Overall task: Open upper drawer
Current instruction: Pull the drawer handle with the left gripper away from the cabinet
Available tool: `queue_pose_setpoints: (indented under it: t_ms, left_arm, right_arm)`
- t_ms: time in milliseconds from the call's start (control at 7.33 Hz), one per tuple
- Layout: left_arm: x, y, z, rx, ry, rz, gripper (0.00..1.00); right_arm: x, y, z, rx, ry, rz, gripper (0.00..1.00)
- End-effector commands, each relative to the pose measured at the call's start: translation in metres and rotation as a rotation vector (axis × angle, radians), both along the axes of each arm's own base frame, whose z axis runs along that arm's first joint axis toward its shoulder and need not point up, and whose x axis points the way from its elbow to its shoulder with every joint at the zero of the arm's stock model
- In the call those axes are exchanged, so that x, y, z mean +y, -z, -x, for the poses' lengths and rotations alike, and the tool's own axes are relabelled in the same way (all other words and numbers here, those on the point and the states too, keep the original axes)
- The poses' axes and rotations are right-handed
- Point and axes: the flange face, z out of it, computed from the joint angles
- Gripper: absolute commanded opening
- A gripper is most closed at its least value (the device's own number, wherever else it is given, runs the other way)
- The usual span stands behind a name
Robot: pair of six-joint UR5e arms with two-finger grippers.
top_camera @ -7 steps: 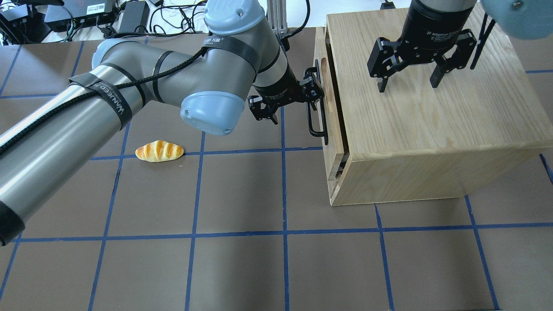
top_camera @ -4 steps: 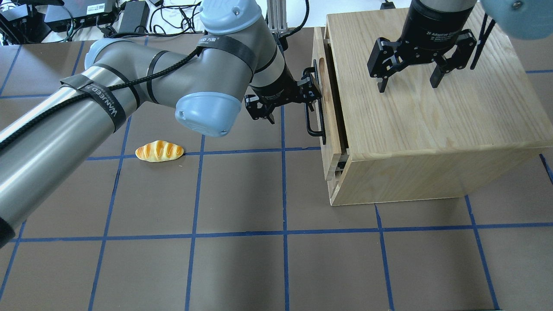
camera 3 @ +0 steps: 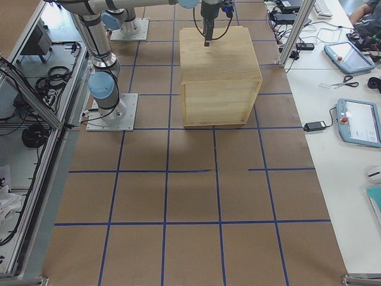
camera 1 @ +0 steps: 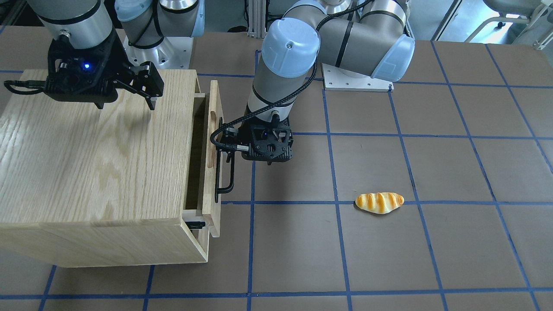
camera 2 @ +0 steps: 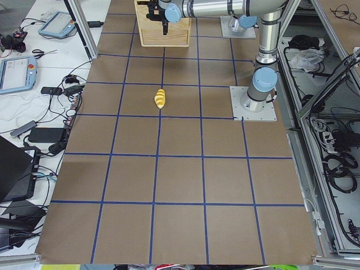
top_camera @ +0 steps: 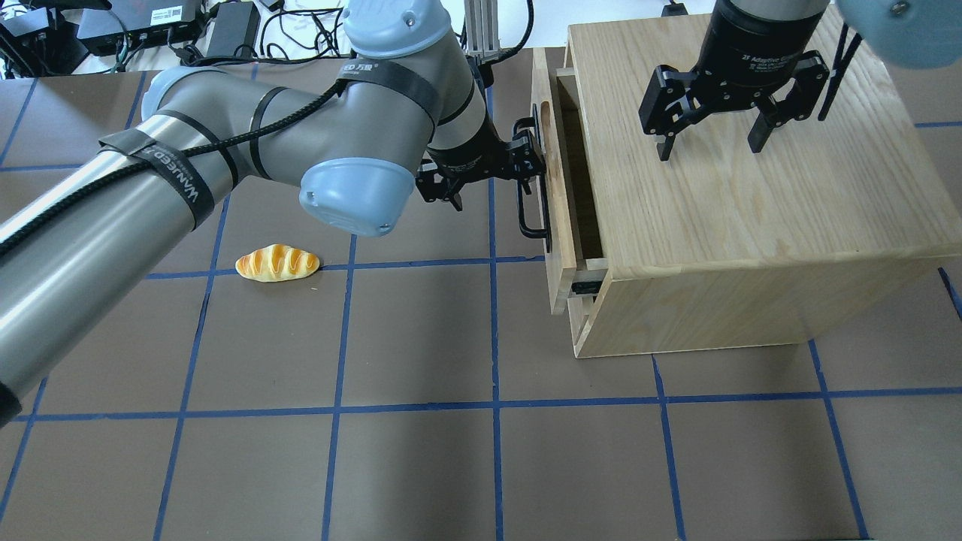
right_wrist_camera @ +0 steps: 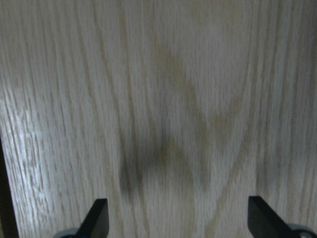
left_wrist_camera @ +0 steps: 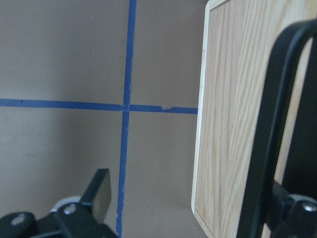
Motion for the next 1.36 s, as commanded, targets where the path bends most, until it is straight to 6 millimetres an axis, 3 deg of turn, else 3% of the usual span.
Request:
queue_pose_setpoints:
  t_ms: [0, 136, 818, 1227]
  left_arm:
    - [-0.004, 0.002, -0.009, -0.039, 0.025, 0.015, 1.0]
    - [-0.002, 0.013, -0.01, -0.049, 0.025, -0.003, 1.0]
    - [0.003, -0.003, -0.032, -0.052, 0.038, 0.002, 1.0]
    - [0.008, 0.0, -0.058, -0.067, 0.073, -0.016, 1.0]
  right_arm:
    - [0.0, 0.0, 0.0, 0.0, 0.0, 0.0, 1.0]
    - [0.0, 0.0, 0.0, 0.0, 0.0, 0.0, 1.0]
    - [0.0, 0.0, 0.0, 0.0, 0.0, 0.0, 1.0]
    - [0.0, 0.001, 0.0, 0.0, 0.0, -0.001, 1.0]
